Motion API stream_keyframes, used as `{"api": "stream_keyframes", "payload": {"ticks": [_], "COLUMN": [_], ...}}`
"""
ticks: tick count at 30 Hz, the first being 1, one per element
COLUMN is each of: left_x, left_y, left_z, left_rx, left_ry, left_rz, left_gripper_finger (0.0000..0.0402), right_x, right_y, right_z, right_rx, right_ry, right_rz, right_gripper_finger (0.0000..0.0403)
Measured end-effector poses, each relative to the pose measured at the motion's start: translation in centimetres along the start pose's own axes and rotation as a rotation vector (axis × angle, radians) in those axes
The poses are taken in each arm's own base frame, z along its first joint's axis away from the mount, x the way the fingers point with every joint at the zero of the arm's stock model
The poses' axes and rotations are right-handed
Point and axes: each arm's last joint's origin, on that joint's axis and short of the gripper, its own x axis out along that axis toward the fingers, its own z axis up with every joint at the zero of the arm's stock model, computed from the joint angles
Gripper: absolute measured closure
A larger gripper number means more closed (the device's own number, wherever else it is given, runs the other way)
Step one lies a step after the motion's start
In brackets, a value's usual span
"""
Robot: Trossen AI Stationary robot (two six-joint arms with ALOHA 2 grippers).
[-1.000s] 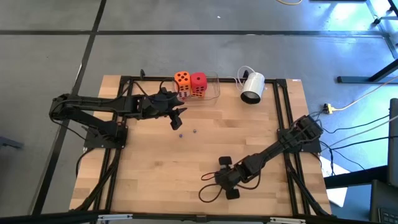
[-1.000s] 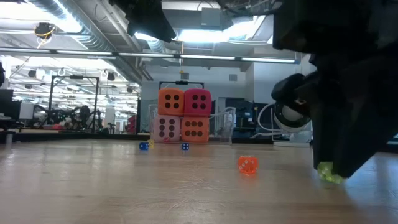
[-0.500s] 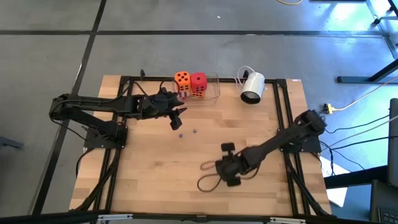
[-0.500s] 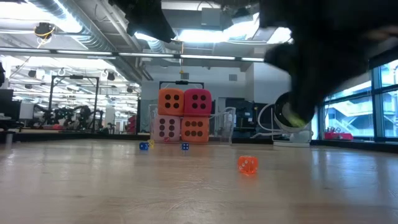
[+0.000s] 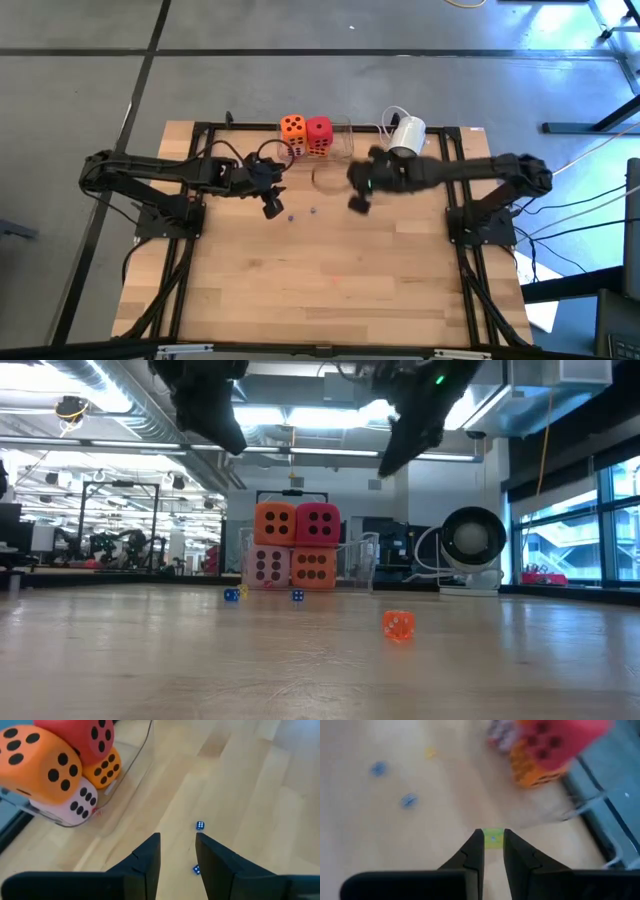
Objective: Pick & Place Dice
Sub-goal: Put the small green dice in the transparent bin
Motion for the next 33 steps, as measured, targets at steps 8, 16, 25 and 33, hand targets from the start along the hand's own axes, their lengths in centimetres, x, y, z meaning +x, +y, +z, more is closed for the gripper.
{"api": "stream_keyframes", "payload": {"ticks": [8,16,25,33], "left_x": [-0.1,0.0,0.0,1.4], "left_y": [-0.1,-0.1,-0.1,-0.7], "left_z": [0.0,0.1,0.2,0.0], "left_rx": [-0.089,-0.135,-0.153,-0.149], "left_ry": [-0.012,-0.025,-0.031,0.014], "left_rz": [0.015,0.012,0.024,0.016], "left_gripper_finger": [0.0287,0.0281,0.028,0.0276], "right_x": [4.3,9.3,11.3,13.0], "right_y": [-8.0,-12.1,-13.5,-12.9], "right_z": [1.7,0.4,0.3,-0.3], "right_rx": [0.109,0.091,0.09,0.032], "right_ry": [-0.068,0.014,-0.028,0.01], "right_rz": [-0.018,0.064,0.059,0.08], "right_gripper_finger": [0.0353,0.0353,0.0353,0.0352]}}
